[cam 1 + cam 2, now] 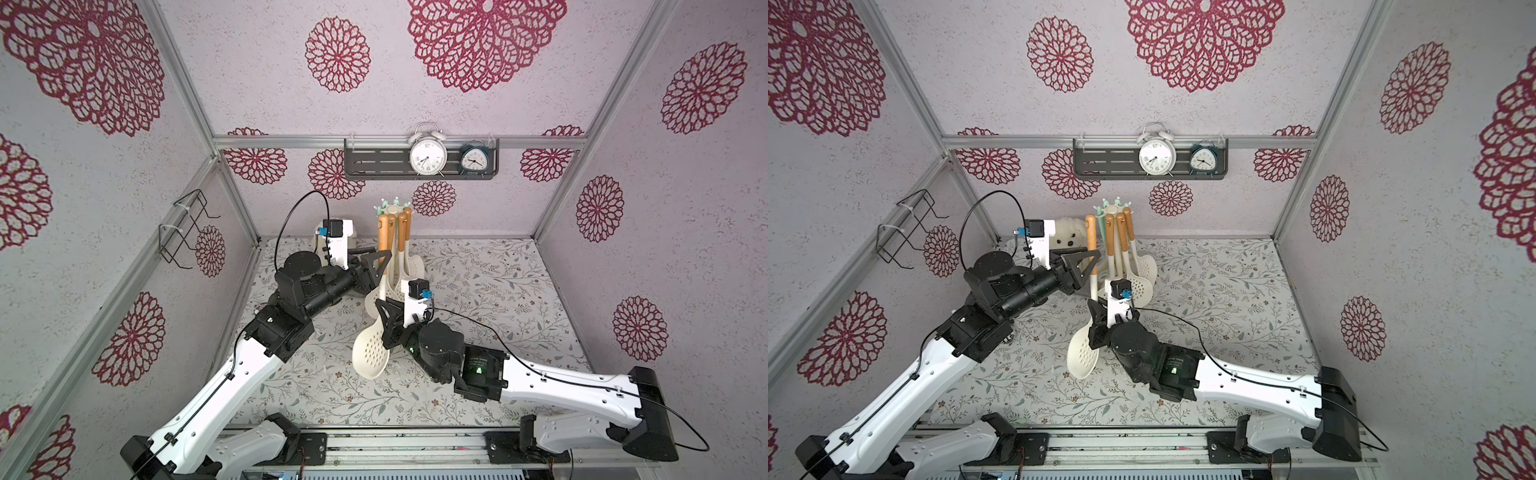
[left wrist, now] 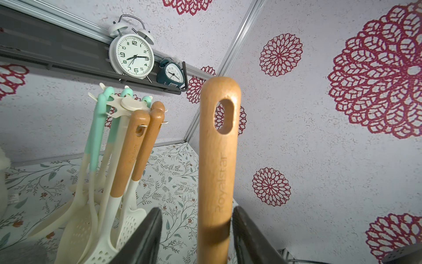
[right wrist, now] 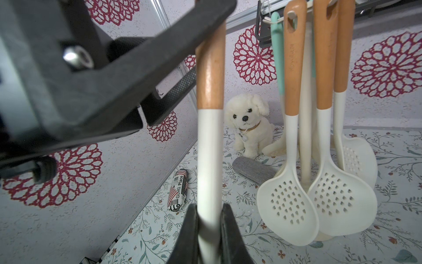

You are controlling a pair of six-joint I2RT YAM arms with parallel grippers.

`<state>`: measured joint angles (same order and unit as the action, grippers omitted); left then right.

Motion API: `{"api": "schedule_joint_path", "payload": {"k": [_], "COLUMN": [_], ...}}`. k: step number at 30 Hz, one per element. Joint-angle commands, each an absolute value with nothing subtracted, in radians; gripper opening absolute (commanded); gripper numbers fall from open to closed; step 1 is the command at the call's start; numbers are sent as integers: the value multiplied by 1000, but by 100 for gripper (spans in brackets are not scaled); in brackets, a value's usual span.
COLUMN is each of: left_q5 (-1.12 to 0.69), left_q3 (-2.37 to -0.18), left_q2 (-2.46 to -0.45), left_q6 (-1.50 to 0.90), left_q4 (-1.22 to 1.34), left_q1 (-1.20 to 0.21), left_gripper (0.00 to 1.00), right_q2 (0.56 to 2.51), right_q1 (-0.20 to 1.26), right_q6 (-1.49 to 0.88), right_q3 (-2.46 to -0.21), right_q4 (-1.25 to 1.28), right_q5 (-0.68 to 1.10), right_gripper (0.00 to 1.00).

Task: Hang the skimmer on the kitchen utensil rack
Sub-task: Pick up the skimmer from the center of the board.

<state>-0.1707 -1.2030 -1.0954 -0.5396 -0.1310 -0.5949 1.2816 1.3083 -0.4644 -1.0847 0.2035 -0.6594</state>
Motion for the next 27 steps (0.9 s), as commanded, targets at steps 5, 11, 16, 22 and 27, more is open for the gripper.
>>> {"api": "schedule_joint_path", "payload": {"k": [5, 11, 16, 22, 27], "left_q5": [-166, -145, -134, -132, -188], "left_q3": [-1179, -1170, -1183, -1245, -1319], "left_q2": [-1108, -1103, -1091, -1071, -1077], "left_q6": [-545, -542, -526, -462, -407], "left_q4": [-91, -93, -124, -289, -487], "left_q1": [-618, -625, -624, -614, -579], "left_gripper": [42, 14, 0, 0, 0], "right_q2": [1274, 1269, 1257, 1214, 1127], "right_q1": [1312, 1311, 1304, 1290, 1268], "right_q6": [-462, -470, -474, -385, -319], "right_q3": [-1134, -1125, -1103, -1043, -961], "right_q4": [271, 266, 280, 322, 243], "right_q5": [-683, -684, -675, -602, -588], "right_gripper": [0, 0, 0, 64, 84]}}
